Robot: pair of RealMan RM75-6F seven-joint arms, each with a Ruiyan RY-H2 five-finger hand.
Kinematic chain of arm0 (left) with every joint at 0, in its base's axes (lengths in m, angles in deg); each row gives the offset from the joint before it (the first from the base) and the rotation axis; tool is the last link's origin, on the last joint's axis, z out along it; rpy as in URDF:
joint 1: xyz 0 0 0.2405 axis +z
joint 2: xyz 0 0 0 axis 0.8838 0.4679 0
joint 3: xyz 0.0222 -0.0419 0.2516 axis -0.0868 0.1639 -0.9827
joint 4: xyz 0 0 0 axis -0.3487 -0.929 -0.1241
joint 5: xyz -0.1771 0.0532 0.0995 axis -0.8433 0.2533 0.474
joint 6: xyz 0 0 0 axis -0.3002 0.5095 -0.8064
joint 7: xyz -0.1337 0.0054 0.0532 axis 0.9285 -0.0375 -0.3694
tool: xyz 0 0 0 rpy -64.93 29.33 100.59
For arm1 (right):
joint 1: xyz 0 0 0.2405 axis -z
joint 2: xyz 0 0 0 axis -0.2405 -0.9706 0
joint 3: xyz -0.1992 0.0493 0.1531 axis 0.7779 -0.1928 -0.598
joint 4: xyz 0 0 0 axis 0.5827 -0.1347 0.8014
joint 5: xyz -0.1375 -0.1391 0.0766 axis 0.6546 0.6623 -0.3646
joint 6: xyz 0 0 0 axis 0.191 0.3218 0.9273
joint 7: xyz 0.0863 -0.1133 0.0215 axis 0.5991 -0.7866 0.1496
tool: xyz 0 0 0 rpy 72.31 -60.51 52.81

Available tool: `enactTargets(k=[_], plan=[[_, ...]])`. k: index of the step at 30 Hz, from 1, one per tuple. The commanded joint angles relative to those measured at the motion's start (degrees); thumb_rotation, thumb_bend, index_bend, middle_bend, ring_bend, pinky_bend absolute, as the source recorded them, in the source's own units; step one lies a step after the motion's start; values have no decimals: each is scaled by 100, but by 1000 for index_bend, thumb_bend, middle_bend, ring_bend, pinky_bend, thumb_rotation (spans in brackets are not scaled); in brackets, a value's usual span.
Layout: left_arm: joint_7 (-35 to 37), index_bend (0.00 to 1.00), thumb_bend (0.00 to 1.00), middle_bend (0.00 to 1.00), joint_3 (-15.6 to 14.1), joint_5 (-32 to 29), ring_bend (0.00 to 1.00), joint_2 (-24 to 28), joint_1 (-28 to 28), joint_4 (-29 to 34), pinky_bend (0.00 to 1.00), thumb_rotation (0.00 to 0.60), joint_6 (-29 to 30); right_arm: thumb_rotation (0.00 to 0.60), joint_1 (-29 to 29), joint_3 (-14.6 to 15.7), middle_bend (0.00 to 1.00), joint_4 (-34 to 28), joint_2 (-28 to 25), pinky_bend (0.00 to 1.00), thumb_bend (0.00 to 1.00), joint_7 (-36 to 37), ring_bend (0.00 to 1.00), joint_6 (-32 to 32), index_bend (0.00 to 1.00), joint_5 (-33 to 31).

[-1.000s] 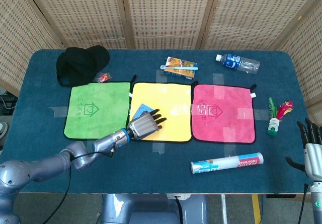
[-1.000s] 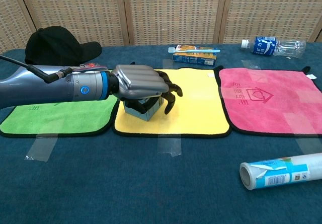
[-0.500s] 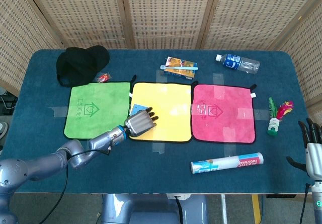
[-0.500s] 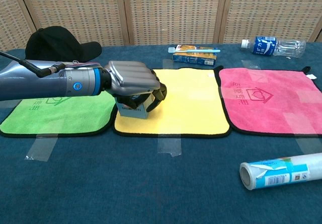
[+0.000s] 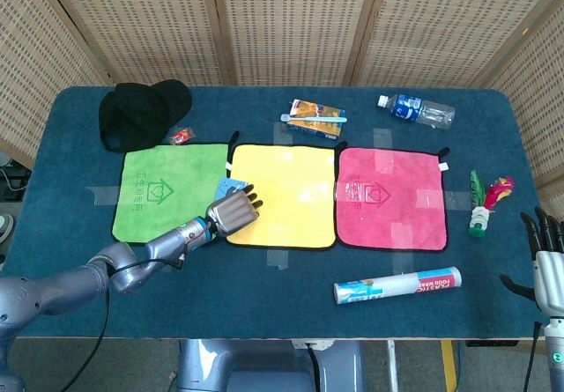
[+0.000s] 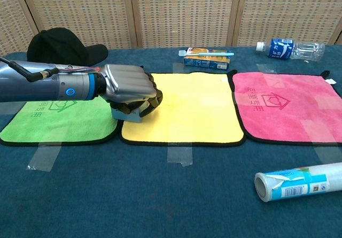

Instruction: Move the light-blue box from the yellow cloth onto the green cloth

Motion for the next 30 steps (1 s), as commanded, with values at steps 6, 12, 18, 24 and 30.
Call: enactTargets(k=[6, 12, 18, 24, 30], plan=[[-117, 540, 1000, 263, -79, -114, 244, 238, 76, 36, 161, 600, 23, 600, -2, -1, 0, 4, -9, 0, 0, 25, 0, -2, 0, 5], [-105, 540, 1000, 264, -169, -181, 246, 305, 169, 4, 161, 600, 20, 600, 10, 6, 0, -21, -23, 0, 0, 35, 0, 23, 0, 26], [-66, 541, 1000, 264, -257, -178, 246, 355, 250, -70, 161, 600, 65, 600, 24, 15, 0, -49, -31, 0, 0, 27, 0, 55, 0, 49], [-36, 542, 1000, 264, -352, -148, 247, 447, 327, -161, 161, 600, 110, 600, 29, 24, 0, -74, -38, 0, 0, 18, 0, 71, 0, 76], [155, 542, 1000, 264, -437, -204, 248, 630, 515, -261, 161, 600, 221, 600, 40, 20, 0, -86, -55, 0, 0, 51, 0, 89, 0, 80]])
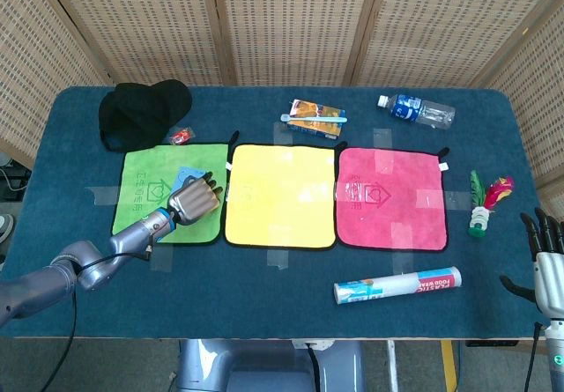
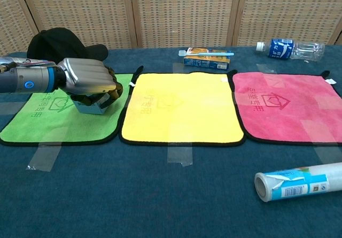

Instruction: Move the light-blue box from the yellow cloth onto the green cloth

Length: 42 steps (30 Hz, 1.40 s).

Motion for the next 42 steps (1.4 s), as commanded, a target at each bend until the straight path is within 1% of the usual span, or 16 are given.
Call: enactTargets(k=[1, 16, 19, 20, 21, 22, 23, 24, 26, 27, 29, 31, 34, 36, 39, 42], plan=[[110, 542, 1000, 264, -94, -39, 248, 172, 154, -113, 161, 600, 67, 600, 5, -2, 0, -17, -13, 0, 0, 16, 0, 15, 0, 12], [644, 528, 1000, 255, -261, 52, 248, 304, 532, -471, 159, 600, 378, 600, 5, 30, 0, -101, -12, 0, 0, -64, 0, 46, 0, 92], [809, 467, 1000, 211, -231, 66, 232, 349, 554, -434, 152, 600, 456, 600, 3, 36, 0, -116, -10, 0, 0, -78, 0, 48, 0, 104], [868, 395, 1000, 153, -216, 50, 189, 383, 559, -391, 128, 600, 455, 600, 2, 36, 0, -119, -12, 0, 0, -80, 0, 47, 0, 106], [912, 276, 981, 85, -196, 21, 117, 409, 566, -354, 84, 600, 450, 600, 1, 36, 0, -122, -13, 0, 0, -80, 0, 48, 0, 109], [983, 187, 922, 45, -159, -42, 71, 463, 579, -272, 53, 600, 433, 600, 1, 37, 0, -124, -14, 0, 0, -78, 0, 49, 0, 111], [1197, 77, 771, 5, -16, -176, 19, 560, 639, -86, 15, 600, 579, 600, 2, 36, 0, -130, -18, 0, 0, -71, 0, 52, 0, 113], [1346, 13, 571, 0, 65, -209, 0, 657, 700, 76, 0, 600, 765, 600, 4, 38, 0, -128, -20, 0, 0, -64, 0, 54, 0, 118], [1625, 0, 277, 0, 202, -232, 0, 806, 831, 322, 0, 600, 1154, 600, 8, 42, 0, -127, -24, 0, 0, -49, 0, 59, 0, 127], [1874, 0, 163, 0, 331, -266, 0, 900, 958, 487, 0, 600, 1507, 600, 10, 45, 0, -130, -27, 0, 0, -38, 0, 62, 0, 135], [2281, 0, 46, 0, 531, -334, 0, 1070, 1218, 751, 0, 600, 2127, 600, 13, 48, 0, -136, -35, 0, 0, -21, 0, 73, 0, 154], [2412, 0, 5, 0, 600, -365, 0, 1158, 1357, 869, 0, 600, 2394, 600, 16, 51, 0, -136, -39, 0, 0, -11, 0, 78, 0, 161], [2553, 0, 0, 0, 732, -538, 0, 1352, 1684, 1151, 0, 600, 2878, 600, 21, 59, 0, -146, -45, 0, 0, 6, 0, 92, 0, 188], [2676, 0, 0, 0, 810, -964, 0, 1641, 2308, 1601, 0, 600, 3503, 600, 21, 70, 0, -144, -49, 0, 0, 35, 0, 73, 0, 191], [2422, 0, 0, 0, 726, -1229, 0, 1910, 2907, 2134, 0, 600, 4041, 600, 23, 79, 0, -123, -50, 0, 0, 76, 0, 69, 0, 206], [2209, 0, 0, 0, 629, -1452, 0, 2103, 3274, 2462, 0, 600, 4238, 600, 30, 84, 0, -111, -51, 0, 0, 100, 0, 82, 0, 221]])
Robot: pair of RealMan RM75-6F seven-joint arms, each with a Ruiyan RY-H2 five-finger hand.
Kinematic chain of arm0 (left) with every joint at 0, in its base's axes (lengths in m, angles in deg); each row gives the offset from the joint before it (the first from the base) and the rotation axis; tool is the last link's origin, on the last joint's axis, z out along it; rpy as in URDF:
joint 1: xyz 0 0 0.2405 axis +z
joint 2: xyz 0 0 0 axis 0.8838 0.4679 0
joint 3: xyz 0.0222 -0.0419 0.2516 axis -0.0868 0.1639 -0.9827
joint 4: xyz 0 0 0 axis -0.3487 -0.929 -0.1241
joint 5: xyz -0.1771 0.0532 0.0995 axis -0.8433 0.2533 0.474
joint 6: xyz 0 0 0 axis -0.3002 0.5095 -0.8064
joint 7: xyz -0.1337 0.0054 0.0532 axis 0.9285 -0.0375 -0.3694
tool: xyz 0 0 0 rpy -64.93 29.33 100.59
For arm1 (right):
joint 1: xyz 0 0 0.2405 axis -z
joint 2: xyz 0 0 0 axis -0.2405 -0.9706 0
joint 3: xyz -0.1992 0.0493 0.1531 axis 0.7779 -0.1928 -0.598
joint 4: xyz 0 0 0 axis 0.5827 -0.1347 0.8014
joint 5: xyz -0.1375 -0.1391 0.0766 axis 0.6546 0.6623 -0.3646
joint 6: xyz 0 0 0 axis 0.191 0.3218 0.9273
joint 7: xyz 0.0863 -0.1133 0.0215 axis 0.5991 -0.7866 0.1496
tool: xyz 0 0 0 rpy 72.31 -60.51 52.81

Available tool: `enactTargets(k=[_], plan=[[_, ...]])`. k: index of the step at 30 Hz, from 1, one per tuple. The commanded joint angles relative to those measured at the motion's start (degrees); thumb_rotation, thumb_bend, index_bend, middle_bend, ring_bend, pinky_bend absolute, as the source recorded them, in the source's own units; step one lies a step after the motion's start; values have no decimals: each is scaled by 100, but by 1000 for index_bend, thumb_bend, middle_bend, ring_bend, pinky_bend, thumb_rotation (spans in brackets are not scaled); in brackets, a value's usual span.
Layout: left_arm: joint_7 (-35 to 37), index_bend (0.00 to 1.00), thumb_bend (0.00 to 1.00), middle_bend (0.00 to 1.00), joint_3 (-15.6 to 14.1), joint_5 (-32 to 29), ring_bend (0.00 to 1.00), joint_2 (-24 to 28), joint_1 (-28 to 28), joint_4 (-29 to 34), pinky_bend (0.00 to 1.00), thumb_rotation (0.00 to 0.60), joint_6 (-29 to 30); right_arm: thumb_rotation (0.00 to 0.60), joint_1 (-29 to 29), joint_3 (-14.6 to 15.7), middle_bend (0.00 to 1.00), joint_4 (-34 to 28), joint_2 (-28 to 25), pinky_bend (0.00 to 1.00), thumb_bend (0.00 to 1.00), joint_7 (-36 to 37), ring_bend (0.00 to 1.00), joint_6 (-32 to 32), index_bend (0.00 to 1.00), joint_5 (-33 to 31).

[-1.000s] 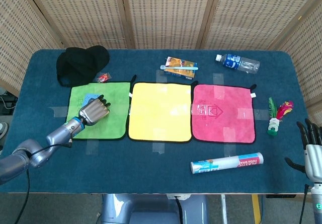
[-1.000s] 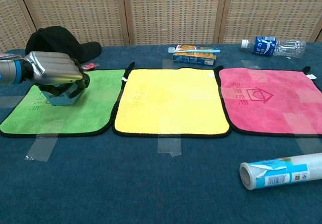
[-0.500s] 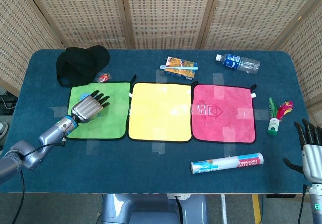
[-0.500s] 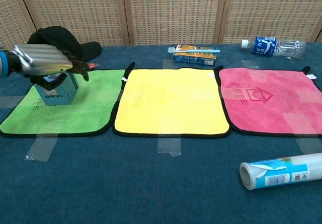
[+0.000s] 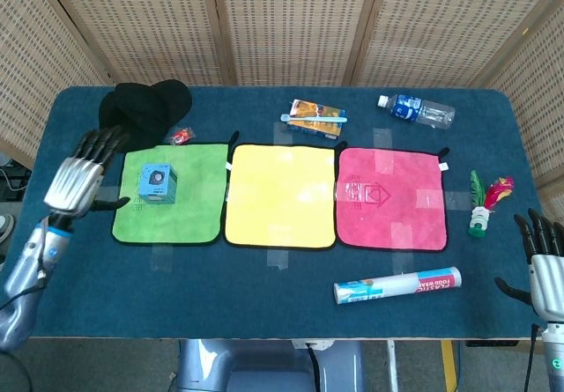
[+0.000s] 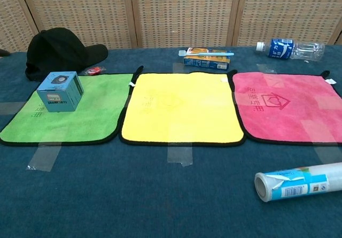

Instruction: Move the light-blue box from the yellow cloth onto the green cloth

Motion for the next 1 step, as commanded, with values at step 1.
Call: enactTargets(k=[1], plan=[[-332, 0, 0, 0, -161, -618, 0, 543, 887, 772, 0, 600, 520, 600, 15, -1, 0, 7, -4, 0, 0, 36, 0, 33, 0, 14]])
